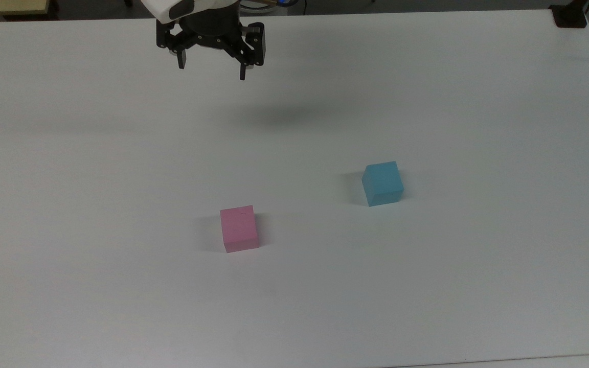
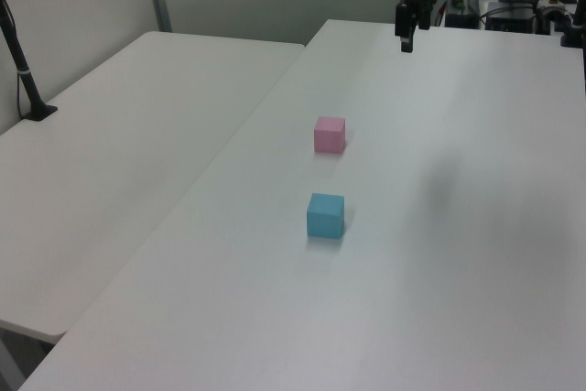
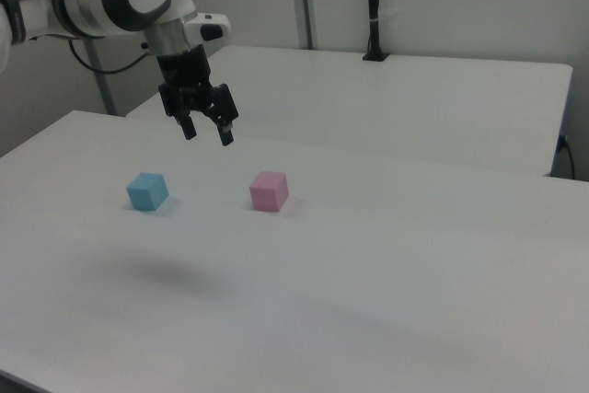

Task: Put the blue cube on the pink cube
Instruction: 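Move the gripper down over the light-blue cube and close on it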

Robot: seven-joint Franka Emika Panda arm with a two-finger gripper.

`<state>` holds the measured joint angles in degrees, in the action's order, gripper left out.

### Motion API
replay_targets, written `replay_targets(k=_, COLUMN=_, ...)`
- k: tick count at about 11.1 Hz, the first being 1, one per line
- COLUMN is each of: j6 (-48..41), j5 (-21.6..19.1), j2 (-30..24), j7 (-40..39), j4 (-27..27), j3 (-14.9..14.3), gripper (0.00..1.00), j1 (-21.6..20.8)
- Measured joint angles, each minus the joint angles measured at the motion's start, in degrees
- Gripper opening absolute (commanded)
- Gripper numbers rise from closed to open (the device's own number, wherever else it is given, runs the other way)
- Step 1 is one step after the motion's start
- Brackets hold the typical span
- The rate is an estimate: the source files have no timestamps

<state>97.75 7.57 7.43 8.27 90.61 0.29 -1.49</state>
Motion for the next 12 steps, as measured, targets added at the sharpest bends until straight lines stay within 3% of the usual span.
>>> replay_targets(k=8, j6=0.00, j5=-2.44, j2=0.05, j7=-7.25, j4=0.28, j3=-0.31, gripper=1.00, j1=0.80)
replay_targets(k=12, j6=0.59, j5=-6.87, j2=3.05, j7=-10.93, j4=0.55, j3=0.44, gripper=1.00, j1=-0.94)
